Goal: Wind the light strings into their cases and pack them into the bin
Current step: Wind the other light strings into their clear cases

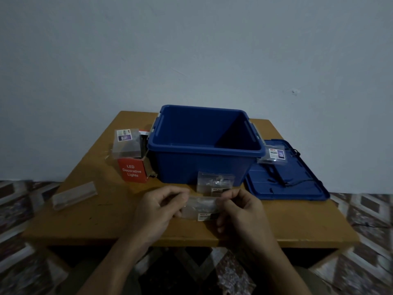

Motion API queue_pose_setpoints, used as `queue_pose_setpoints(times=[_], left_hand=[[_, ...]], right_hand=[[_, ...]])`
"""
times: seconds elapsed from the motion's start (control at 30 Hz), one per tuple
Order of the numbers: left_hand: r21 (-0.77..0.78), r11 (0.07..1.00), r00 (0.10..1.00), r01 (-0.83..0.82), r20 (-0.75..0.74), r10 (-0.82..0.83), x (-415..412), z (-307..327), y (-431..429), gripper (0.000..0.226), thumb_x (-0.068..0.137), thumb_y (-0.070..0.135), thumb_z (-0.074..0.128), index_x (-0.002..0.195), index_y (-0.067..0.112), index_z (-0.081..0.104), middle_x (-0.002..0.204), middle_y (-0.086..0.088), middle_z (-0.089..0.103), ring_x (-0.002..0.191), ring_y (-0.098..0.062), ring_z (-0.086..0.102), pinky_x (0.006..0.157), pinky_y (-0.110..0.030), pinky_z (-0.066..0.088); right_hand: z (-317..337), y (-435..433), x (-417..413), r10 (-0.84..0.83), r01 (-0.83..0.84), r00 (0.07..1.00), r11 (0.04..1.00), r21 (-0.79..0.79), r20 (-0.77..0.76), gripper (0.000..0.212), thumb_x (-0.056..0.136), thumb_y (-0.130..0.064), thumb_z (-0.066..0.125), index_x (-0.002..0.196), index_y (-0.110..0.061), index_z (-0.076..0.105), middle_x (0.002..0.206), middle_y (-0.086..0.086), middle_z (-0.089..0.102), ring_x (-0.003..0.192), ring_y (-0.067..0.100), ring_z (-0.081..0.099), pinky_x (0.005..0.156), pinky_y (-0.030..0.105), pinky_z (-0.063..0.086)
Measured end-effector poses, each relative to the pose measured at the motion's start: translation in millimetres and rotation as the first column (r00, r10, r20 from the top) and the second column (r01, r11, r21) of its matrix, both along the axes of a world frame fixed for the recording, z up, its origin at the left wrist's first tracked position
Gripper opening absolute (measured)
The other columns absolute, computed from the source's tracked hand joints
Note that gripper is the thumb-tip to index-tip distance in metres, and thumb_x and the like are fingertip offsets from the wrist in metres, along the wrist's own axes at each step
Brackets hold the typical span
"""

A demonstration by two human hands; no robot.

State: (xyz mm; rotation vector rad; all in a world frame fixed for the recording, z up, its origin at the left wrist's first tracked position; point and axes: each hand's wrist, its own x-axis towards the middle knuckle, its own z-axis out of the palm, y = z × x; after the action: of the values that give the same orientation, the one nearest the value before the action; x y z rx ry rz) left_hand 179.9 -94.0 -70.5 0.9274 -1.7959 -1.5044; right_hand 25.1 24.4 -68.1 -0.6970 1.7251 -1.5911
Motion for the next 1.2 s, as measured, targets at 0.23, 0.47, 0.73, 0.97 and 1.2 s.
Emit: queue_pose_setpoints(times=[0.23,0.47,0.73,0.97,1.2], left_hand=[[-0.071,0.997,0.972,-0.04,0.227,0.055,17,6,-8,0.019,0.094,0.039,0.062,0.085,0.027,0.073,0.071,0.009,0.072,0.065,-0.002,0.066,0.068,-0.028,0.049],[-0.023,0.951,0.936,-0.31,0.166,0.309,22,2,-22,0.023,0.093,0.038,0.064,0.081,0.019,0.07,0.077,0.003,0.074,0.076,-0.011,0.071,0.079,-0.045,0.058],[0.082,0.95,0.951,-0.303,0.094,0.295,13,8,-24,0.009,0.097,0.024,0.061,0.1,0.025,0.069,0.095,0.002,0.072,0.091,-0.015,0.07,0.085,-0.043,0.059],[0.071,0.957,0.957,-0.28,0.101,0.273,7,2,-21,0.009,0.094,0.024,0.066,0.098,0.031,0.069,0.102,0.005,0.071,0.095,-0.014,0.069,0.091,-0.045,0.057],[0.084,0.963,0.964,-0.256,0.088,0.249,2,-3,-14,0.012,0.095,0.025,0.064,0.099,0.035,0.068,0.107,0.009,0.069,0.104,-0.012,0.065,0.096,-0.043,0.054]], right_hand=[[1,-15,20,-0.048,0.048,0.999,0.999,-0.003,-0.001,0.005,0.095,-0.013,0.065,0.095,-0.008,0.065,0.075,0.011,0.071,0.058,0.018,0.065,0.054,0.028,0.055],[-2,-44,42,-0.082,0.092,0.98,0.995,0.048,-0.183,0.019,0.093,-0.037,0.067,0.089,-0.018,0.064,0.079,0.004,0.073,0.075,0.019,0.07,0.073,0.043,0.061],[1,-46,45,-0.094,0.153,0.891,0.983,0.099,-0.445,0.017,0.097,-0.024,0.063,0.114,-0.024,0.066,0.1,-0.013,0.066,0.095,0.002,0.059,0.074,0.012,0.044],[4,-39,39,-0.028,0.133,0.811,0.981,0.138,-0.584,0.026,0.096,-0.017,0.06,0.121,-0.025,0.061,0.099,-0.016,0.06,0.085,-0.008,0.053,0.064,0.001,0.037],[6,-32,39,0.014,0.097,0.819,0.982,0.162,-0.573,0.021,0.097,-0.02,0.059,0.102,-0.038,0.05,0.1,-0.018,0.058,0.087,-0.009,0.051,0.064,0.002,0.036]])
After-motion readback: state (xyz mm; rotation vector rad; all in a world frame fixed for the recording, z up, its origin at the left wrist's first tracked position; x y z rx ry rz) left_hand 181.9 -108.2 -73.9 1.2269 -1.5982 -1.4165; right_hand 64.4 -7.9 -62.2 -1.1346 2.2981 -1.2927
